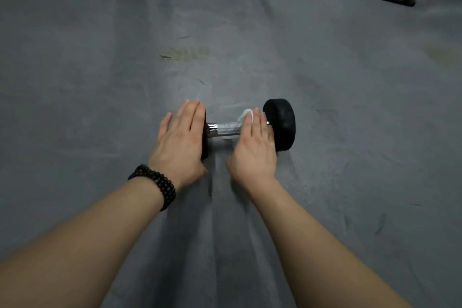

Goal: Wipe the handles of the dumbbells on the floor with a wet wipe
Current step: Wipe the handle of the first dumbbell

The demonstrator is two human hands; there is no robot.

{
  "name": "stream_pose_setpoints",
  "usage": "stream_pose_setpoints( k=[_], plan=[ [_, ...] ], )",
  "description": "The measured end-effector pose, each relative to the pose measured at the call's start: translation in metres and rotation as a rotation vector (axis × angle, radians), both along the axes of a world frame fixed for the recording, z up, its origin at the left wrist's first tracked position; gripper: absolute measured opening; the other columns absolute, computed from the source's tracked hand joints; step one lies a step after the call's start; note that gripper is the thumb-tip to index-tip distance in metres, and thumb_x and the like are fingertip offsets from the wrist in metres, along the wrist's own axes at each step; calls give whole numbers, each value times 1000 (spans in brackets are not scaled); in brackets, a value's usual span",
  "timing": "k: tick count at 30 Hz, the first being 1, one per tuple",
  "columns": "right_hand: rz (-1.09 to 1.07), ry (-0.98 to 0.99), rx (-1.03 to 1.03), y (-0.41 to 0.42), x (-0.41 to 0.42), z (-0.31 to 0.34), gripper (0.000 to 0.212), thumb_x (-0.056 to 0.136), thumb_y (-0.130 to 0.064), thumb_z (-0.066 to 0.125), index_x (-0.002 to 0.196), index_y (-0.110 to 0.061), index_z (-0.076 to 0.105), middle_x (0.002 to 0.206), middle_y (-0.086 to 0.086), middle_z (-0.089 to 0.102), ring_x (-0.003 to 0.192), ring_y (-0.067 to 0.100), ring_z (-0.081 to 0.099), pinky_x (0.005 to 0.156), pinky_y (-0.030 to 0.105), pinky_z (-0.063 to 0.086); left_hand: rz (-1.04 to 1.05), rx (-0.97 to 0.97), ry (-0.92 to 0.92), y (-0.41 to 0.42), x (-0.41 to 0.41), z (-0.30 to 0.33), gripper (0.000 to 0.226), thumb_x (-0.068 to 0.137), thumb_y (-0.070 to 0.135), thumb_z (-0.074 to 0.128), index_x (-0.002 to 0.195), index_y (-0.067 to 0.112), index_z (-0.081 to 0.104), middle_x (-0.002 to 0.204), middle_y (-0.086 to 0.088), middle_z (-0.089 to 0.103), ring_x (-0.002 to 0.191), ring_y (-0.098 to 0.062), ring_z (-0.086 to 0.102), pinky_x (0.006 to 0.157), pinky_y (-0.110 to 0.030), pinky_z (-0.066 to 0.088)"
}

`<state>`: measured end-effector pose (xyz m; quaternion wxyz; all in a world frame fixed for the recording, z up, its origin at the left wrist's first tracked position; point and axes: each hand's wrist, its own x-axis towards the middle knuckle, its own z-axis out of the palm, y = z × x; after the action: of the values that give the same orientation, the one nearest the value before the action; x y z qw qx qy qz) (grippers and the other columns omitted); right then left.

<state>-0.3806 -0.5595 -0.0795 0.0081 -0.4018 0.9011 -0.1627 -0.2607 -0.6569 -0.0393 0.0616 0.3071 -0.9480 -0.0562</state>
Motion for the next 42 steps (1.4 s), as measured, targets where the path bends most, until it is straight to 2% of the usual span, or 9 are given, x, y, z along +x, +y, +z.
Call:
stream_pose_setpoints(
  k=[6,11,16,21,24,27,32,37,42],
  plan=[
    [323,37,-48,-18,28,-13,92,76,-10,53,156,-3,8,165,13,3,152,24,-5,122,37,-4,8,41,16,-37,-27,2,101,63,29,82,146,11,27,152,-6,31,141,-23,31,119,-40,15],
    [-35,100,-31,-2,-3,-21,95,74,-13,60,155,0,12,163,18,8,151,29,2,122,41,3,-7,29,-16,-39,-28,2,118,49,30,92,146,11,27,150,-5,32,138,-24,34,119,-40,18],
    [297,33,-57,-24,26,-15,92,72,-11,56,154,-1,15,163,16,10,152,27,2,123,41,3,-8,59,23,-44,-30,0,104,59,28,84,145,11,29,150,-5,34,139,-23,33,118,-39,20],
    [-95,134,-4,-2,1,-23,98,72,-16,65,154,1,14,162,19,12,151,30,6,122,43,10,-14,47,6,-41,-30,3,115,48,28,91,144,11,29,147,-4,35,136,-23,35,116,-40,25],
    [54,16,-55,-17,20,-17,101,71,-15,60,155,-1,6,164,17,1,151,29,-4,123,42,2,-13,55,10,-43,-30,2,113,50,28,89,144,11,30,148,-5,35,137,-23,35,114,-39,26],
    [258,85,3,-17,21,-18,92,76,-13,53,156,-3,9,164,14,2,152,26,-4,123,40,0,-14,67,12,-44,-30,4,109,53,28,88,144,11,30,148,-5,35,136,-24,35,114,-39,26],
    [-95,2,30,-6,4,-15,94,81,-19,52,154,-1,-5,163,17,-10,150,28,-12,122,41,0,-2,97,-18,-46,-32,7,115,43,31,93,140,13,34,140,-3,39,130,-26,40,107,-41,33],
    [102,-17,83,-17,-1,-6,107,74,-28,62,154,-3,-5,163,15,-12,150,28,-15,122,40,-2,-2,168,-65,-54,-35,14,134,47,36,94,152,15,14,156,-4,20,143,-27,26,113,-43,26],
    [126,29,96,-17,-31,-2,92,81,-16,51,155,-3,-2,164,14,-7,151,26,-10,122,38,-2,-33,-48,115,-36,-15,-7,113,61,30,88,151,9,22,158,-6,20,146,-26,21,115,-42,23]
  ],
)
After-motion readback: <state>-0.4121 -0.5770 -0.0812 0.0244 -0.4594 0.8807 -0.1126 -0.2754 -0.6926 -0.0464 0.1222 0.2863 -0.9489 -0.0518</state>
